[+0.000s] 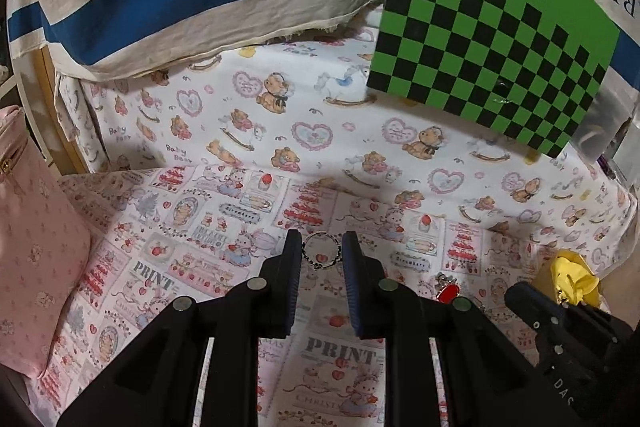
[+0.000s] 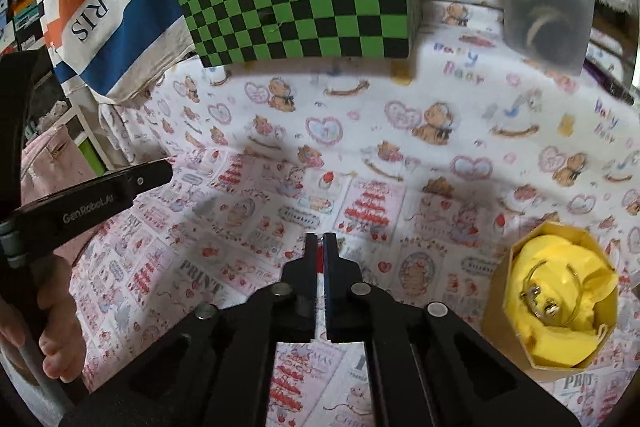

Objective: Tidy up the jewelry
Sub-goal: 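Close the right gripper on the red heart charm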

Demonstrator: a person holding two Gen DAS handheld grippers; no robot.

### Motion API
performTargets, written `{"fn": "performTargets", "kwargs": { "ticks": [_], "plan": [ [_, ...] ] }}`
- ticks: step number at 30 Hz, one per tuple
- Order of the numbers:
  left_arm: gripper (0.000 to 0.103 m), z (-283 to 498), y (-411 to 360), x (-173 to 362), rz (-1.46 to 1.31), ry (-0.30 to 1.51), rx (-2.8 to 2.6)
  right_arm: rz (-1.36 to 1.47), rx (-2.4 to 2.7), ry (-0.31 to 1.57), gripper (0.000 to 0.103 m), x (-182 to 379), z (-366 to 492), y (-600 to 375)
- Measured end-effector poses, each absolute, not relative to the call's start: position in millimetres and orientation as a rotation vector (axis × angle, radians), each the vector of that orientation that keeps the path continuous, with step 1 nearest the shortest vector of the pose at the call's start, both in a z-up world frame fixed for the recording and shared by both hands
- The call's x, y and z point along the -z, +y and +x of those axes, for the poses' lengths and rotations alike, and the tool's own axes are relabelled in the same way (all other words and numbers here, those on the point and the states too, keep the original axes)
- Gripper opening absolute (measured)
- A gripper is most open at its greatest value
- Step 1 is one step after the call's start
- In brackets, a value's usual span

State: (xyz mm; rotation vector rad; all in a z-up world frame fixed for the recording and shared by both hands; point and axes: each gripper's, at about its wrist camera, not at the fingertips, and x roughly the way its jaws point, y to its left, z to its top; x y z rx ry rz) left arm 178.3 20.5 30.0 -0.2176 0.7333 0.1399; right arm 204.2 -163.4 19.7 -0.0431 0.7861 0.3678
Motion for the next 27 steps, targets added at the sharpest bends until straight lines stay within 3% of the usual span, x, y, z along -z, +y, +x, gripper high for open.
{"fn": "performTargets", "kwargs": {
  "ticks": [1, 2, 3, 14, 17, 21, 27],
  "plan": [
    [0.019, 179, 20, -30, -0.213, 0.732, -0.145, -0.048, -0.357, 0.795, 0.014, -18, 206, -161],
    [0.019, 179, 21, -29, -0.210, 0.734, -0.150, -0.049, -0.353, 0.804, 0.027, -16, 208, -160],
    [0.019, 181, 22, -27, -0.210, 0.739, -0.151, -0.048, -0.347, 0.814, 0.033, -14, 210, -159],
    [0.019, 201, 31, -2, -0.229, 0.818, -0.172, -0.058, -0.318, 0.911, 0.033, 24, 236, -144],
    [0.019, 200, 30, -4, -0.228, 0.813, -0.173, -0.082, -0.319, 0.921, 0.029, 32, 239, -139],
    [0.020, 199, 30, -5, -0.230, 0.812, -0.171, -0.084, -0.331, 0.933, 0.011, 38, 241, -135],
    [0.020, 187, 27, -19, -0.241, 0.777, -0.144, -0.067, -0.341, 0.884, 0.008, 25, 229, -144]
  ]
}}
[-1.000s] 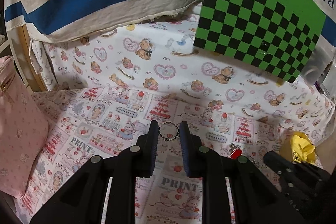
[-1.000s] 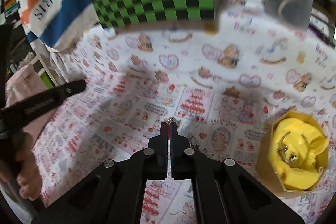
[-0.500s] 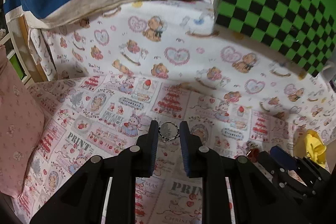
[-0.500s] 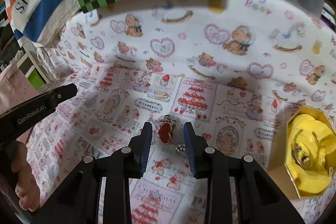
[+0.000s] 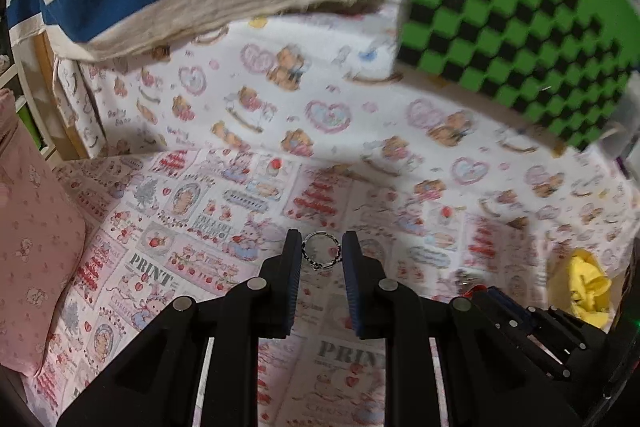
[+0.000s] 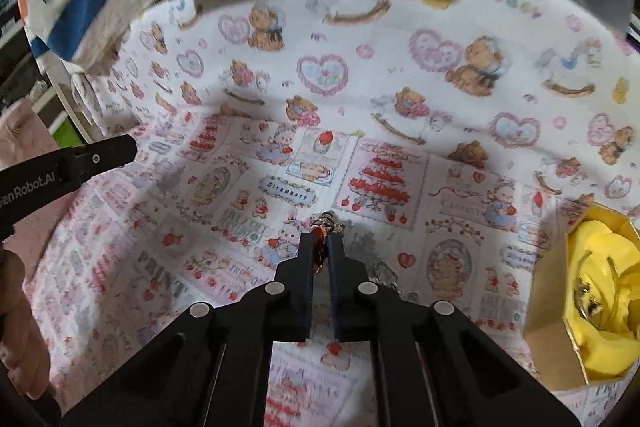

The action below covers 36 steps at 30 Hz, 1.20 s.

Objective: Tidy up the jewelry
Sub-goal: 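Close the right gripper on the red heart charm, then carry the red heart charm into the yellow-lined box and open the right gripper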

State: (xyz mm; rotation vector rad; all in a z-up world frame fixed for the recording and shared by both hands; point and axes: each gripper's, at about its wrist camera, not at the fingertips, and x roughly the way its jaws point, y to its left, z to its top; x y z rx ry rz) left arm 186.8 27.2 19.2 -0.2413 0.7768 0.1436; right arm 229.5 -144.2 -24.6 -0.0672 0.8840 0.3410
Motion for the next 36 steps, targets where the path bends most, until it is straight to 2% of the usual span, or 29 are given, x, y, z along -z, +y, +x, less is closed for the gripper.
{"fn": "performTargets", "kwargs": {
  "ticks": [8, 22, 36],
  "plan": [
    [0.020, 171, 12, -43, -0.219, 0.683, -0.104, -0.007, -0.382, 0.767, 0.007, -19, 183, -180],
    [0.019, 166, 2, -43, -0.226, 0.631, -0.095, 0.119, -0.294, 0.504, 0.007, -90, 131, -275],
    [0.019, 171, -4, -35, -0.219, 0.649, -0.086, 0.238, -0.179, 0.591, 0.007, -49, 171, -336]
  ]
}}
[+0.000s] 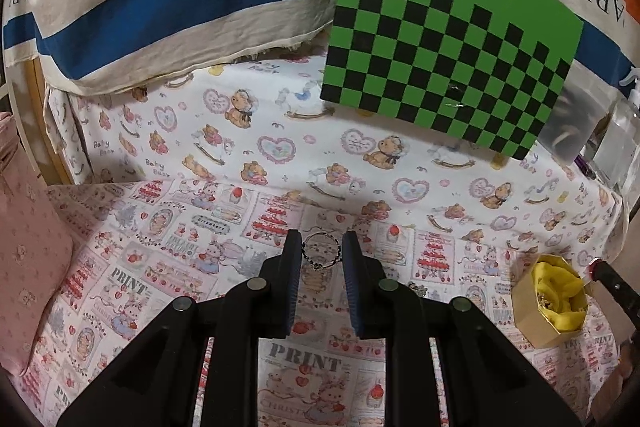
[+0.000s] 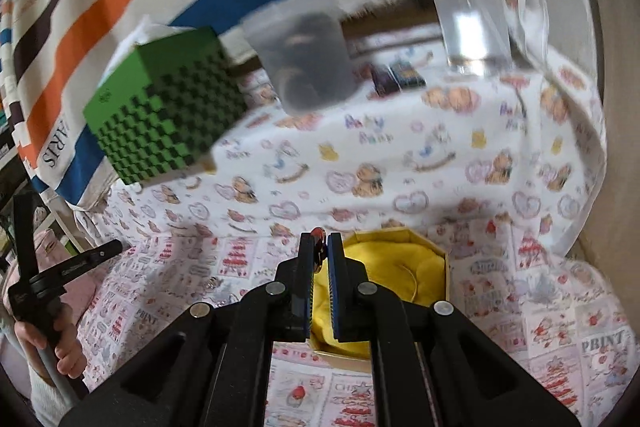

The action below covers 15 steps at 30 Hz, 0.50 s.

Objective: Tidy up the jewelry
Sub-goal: 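Carry the red heart charm into the yellow-lined box and open the right gripper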

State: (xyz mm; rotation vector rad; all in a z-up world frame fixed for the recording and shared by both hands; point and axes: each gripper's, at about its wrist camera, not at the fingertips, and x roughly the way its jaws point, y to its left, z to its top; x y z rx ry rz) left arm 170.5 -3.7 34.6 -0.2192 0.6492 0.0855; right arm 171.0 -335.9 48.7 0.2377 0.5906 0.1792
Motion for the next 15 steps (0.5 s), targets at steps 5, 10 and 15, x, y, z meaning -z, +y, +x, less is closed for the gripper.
{"fn": "performTargets", "kwargs": {
  "ticks": [5, 10, 15],
  "plan": [
    [0.019, 168, -10, -38, -0.201, 0.638, -0.082, 0.315, -0.180, 0.648, 0.013, -38, 180, -351],
    [0.019, 158, -27, -47, -0.188, 0.601, -0.033, 0.368, -0.135, 0.610, 0.056, -43, 171, -370],
    [0.019, 158, -66, -52, -0.182, 0.629, 0.055, 0.376, -0.072, 0.587, 0.069, -50, 165, -386]
  ]
}}
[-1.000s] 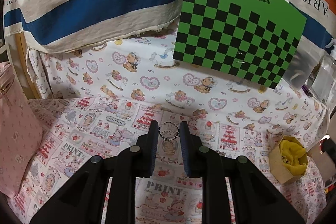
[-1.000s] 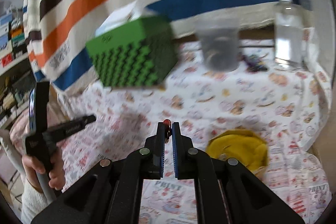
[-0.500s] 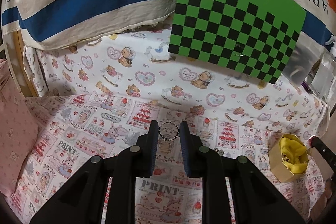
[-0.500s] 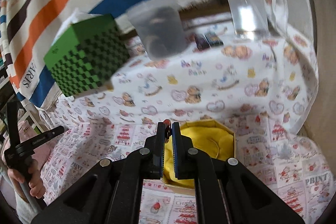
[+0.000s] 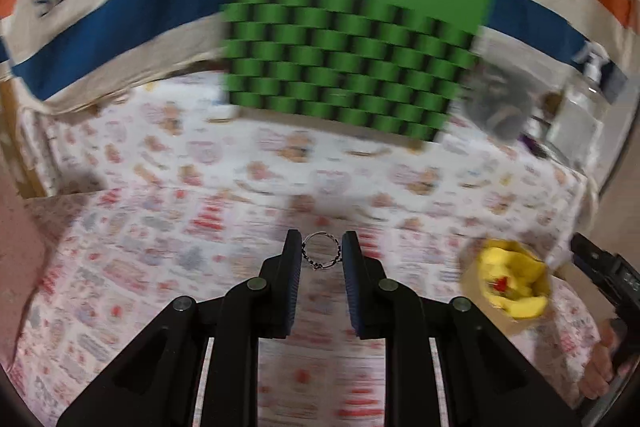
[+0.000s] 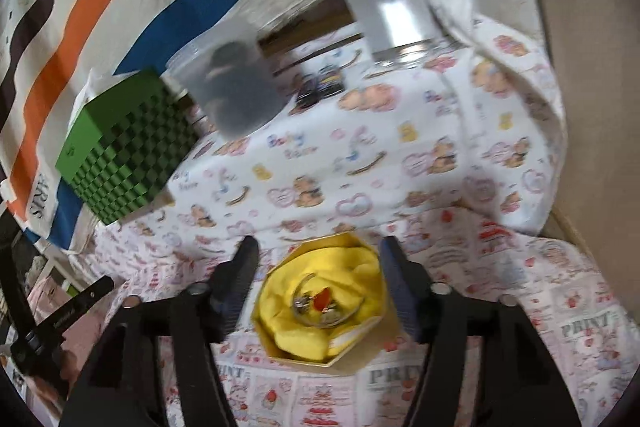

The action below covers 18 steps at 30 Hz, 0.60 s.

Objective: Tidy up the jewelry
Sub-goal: 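Carry the red heart charm into the yellow-lined box and open the right gripper, then lower the silver ring in the left gripper into the box and open it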

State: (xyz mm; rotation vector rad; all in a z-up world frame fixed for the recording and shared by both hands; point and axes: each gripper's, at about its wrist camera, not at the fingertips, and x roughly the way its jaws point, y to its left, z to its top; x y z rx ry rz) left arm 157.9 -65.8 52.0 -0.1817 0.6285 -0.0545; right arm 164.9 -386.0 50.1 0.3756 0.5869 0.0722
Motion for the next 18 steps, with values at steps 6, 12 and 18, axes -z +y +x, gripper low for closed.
{"fn": "performTargets", "kwargs": {
  "ticks": [6, 12, 18],
  "plan": [
    [0.020, 167, -125, -59, -0.117, 0.639, 0.140, 0.388, -0.011, 0.619, 0.076, -45, 168, -403],
    [0.020, 185, -172, -54, -0.116, 0.690, 0.208, 0.409, 0.050, 0.655, 0.079, -38, 170, -418],
    [0.020, 195, -216, -52, -0.098, 0.735, 0.322, 0.451, 0.090, 0.652, 0.080, -37, 168, -431]
  ]
}}
